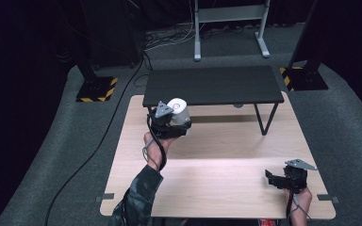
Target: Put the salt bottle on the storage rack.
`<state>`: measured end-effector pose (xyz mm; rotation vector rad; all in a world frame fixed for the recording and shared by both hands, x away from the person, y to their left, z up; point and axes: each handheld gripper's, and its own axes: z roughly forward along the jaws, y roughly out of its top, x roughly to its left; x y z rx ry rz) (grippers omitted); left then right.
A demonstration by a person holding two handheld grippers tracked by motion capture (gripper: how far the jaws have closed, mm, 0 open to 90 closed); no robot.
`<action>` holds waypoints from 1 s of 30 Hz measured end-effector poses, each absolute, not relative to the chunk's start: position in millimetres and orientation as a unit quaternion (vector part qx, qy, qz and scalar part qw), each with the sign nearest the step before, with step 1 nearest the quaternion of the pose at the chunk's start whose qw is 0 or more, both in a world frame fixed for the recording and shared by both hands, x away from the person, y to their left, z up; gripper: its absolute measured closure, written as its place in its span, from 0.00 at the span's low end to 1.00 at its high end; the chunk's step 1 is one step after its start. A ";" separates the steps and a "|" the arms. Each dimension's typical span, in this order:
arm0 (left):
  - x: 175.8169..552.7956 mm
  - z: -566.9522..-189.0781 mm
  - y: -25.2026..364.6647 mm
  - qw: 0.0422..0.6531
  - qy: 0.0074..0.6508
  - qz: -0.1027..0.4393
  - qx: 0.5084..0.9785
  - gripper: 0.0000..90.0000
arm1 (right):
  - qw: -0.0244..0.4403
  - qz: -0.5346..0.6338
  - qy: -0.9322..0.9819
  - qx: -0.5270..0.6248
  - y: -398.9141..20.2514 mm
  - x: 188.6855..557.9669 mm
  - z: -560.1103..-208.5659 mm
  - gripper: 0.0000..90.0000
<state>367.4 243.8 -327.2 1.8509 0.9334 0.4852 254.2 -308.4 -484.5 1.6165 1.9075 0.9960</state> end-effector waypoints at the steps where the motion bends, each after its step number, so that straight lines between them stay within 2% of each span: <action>1: 368.2 -325.1 244.0 0.486 0.382 0.198 0.760 0.33 | 0.223 0.361 0.691 0.585 -308.5 254.2 -484.6 0.02; 30: 390.3 -265.6 225.7 0.497 0.347 0.207 0.768 0.33 | 0.223 0.359 0.691 0.586 -308.0 254.6 -484.3 0.02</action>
